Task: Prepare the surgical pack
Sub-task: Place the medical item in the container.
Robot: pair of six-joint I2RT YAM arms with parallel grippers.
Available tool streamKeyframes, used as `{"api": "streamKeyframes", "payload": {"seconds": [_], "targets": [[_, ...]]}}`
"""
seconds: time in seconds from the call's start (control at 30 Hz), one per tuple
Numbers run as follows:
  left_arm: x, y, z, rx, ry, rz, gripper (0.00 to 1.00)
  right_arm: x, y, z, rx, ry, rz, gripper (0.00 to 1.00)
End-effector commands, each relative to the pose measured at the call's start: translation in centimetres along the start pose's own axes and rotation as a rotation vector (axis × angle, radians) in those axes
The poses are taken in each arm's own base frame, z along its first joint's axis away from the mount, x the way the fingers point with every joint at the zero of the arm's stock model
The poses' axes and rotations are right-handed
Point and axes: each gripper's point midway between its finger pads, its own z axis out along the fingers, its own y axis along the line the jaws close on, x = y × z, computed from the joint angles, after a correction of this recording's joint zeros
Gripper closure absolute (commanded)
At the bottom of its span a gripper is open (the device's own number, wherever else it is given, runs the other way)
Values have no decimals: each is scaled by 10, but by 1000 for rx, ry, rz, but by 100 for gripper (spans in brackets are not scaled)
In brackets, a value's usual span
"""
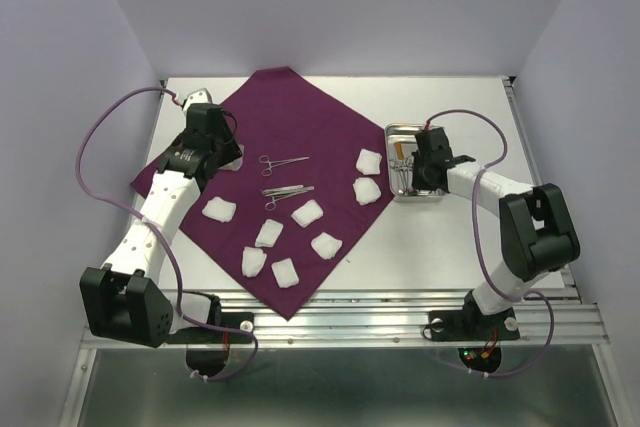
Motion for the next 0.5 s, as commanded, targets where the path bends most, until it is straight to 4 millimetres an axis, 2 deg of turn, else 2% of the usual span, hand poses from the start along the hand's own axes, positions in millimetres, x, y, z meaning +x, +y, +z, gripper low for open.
{"api": "streamKeyframes", "payload": {"seconds": [0.0,0.2,0.37,0.47], "targets": [[-13,-2,-9,22,-50,-9,50,-9,-3,7,1,-43,25,99],[-13,-3,-10,25,-50,-11,50,-4,-10,13,14,-22,29,92],[-12,-2,-9,25,-49,-11,50,-6,-11,9,11,-33,24,69],[-12,-3,-8,26,-48,-11,50,-12,-10,3,7,-43,24,61]]}}
